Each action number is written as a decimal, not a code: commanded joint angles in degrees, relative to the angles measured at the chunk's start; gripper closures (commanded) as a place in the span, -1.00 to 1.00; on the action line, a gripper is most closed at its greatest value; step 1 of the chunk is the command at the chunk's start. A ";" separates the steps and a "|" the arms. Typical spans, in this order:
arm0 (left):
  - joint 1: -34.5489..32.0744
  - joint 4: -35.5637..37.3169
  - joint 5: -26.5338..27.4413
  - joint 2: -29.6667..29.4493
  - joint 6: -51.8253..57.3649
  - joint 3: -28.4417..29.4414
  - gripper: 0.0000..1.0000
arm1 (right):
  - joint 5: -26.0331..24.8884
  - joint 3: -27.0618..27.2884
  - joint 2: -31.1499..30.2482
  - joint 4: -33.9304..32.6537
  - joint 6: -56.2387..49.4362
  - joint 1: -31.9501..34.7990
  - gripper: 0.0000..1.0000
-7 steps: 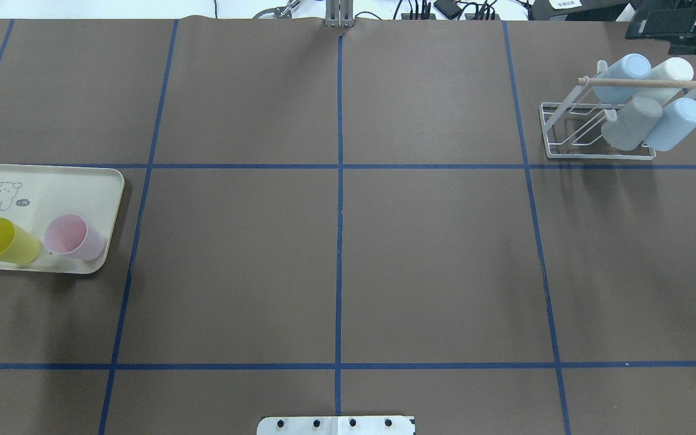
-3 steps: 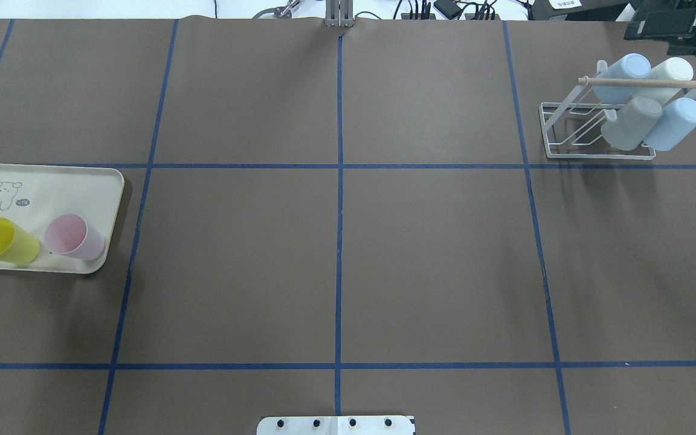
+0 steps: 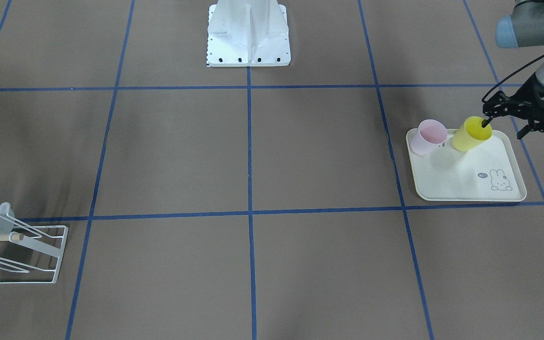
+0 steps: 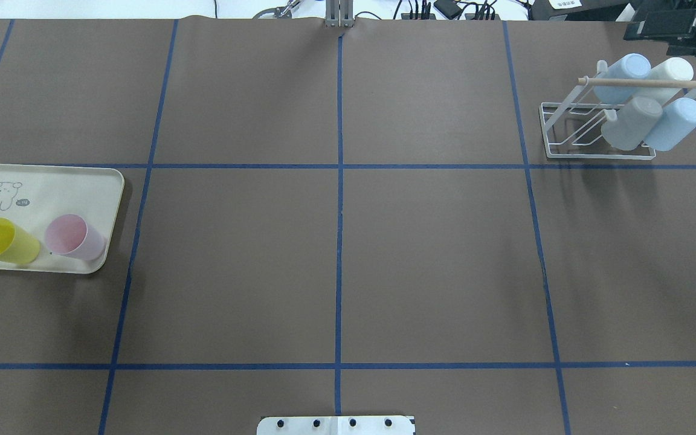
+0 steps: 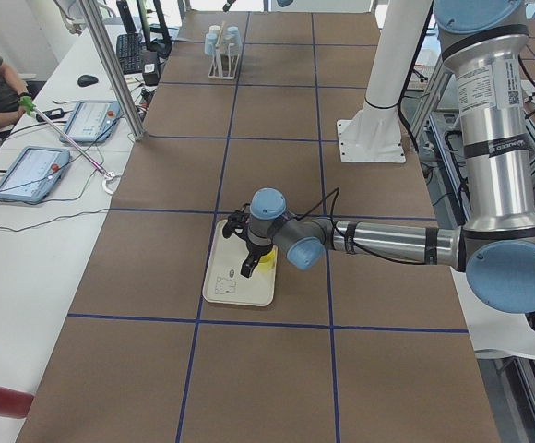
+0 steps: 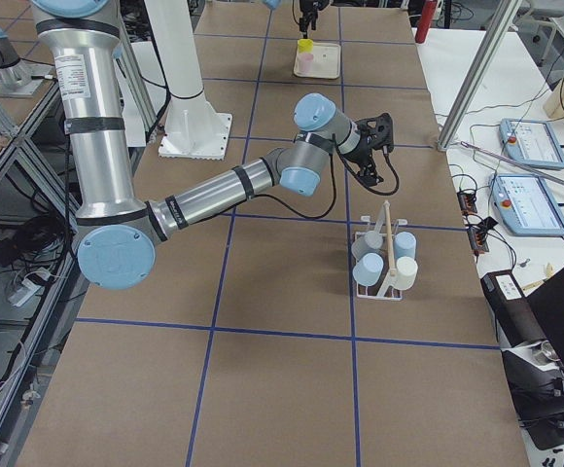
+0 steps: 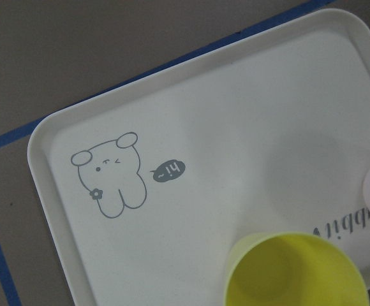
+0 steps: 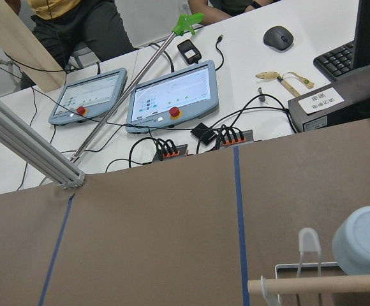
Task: Transfer IKEA cup to right arm and place on rack
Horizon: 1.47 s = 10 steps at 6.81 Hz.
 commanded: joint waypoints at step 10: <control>0.86 0.05 1.09 -2.30 -0.95 2.48 -0.52 | 0.00 -0.32 -0.17 0.01 0.00 0.00 -1.00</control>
